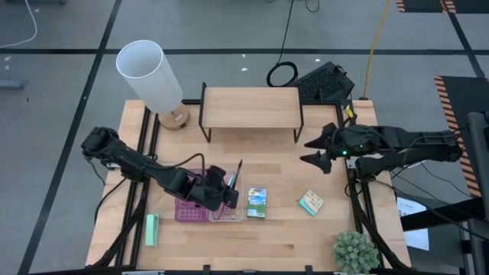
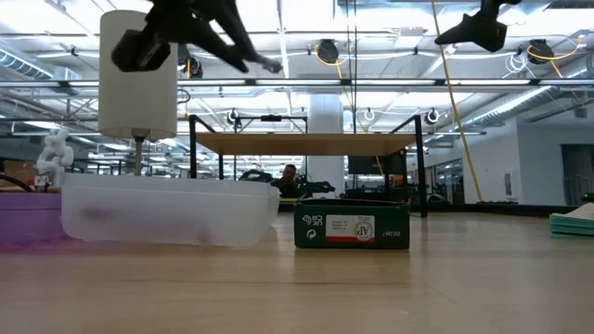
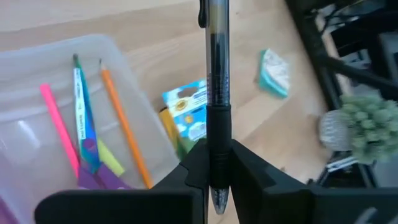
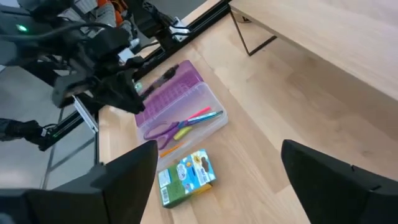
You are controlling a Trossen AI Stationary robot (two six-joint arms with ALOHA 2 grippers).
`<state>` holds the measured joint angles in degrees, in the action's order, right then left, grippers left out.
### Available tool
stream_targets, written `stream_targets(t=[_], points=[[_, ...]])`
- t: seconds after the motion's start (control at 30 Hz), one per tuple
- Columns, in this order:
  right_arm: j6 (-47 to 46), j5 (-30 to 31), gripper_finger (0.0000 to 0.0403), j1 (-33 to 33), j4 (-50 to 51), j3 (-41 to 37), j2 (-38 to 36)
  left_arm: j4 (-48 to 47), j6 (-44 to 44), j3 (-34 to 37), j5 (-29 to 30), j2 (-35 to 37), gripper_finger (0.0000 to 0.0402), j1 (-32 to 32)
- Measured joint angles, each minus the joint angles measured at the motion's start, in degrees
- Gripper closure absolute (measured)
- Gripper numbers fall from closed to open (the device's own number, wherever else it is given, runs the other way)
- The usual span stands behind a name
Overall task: Pack school essentials
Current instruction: Put the black pen into the violet supply box, then put the crayon box into the violet supply box
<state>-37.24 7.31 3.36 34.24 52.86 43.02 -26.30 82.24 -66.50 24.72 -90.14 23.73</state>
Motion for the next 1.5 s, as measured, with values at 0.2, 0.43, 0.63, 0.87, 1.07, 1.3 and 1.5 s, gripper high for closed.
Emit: stream_targets(t=[0.2, 0.43, 0.63, 0.87, 1.07, 1.3, 1.5], points=[[2.50, -0.06, 0.0074, 0.02, 1.18, 0.00, -1.56, -0.29, 1.77, -0.09, -3.05, -3.32, 0.0358, -0.26], [3.53, -2.39, 0.0074, 0.04, 2.07, 0.00, -2.75, 1.24, 9.41, -0.02, -12.64, -10.06, 0.0357, -0.40], [3.49, -4.54, 0.0074, 0.04, 2.35, 0.00, -3.08, 2.72, 15.63, -0.02, -14.70, -13.51, 0.0356, -0.40], [3.49, -4.63, 0.0074, 0.06, 2.45, 0.00, -3.39, 2.13, 17.75, -0.02, -16.44, -15.69, 0.0356, -1.60], [3.46, -4.65, 0.0074, 0.06, 2.45, -0.01, -3.69, 1.48, 16.62, -0.02, -17.27, -15.68, 0.0355, -3.31], [1.31, -6.51, 0.0074, 0.06, 2.49, -0.02, -4.36, -0.34, 16.85, -0.02, -19.79, -15.66, 0.0336, -4.62], [-1.98, -10.05, 0.0074, 0.11, 2.49, -0.02, -4.42, -0.66, 16.89, -0.02, -22.46, -15.66, 0.0280, -5.68]])
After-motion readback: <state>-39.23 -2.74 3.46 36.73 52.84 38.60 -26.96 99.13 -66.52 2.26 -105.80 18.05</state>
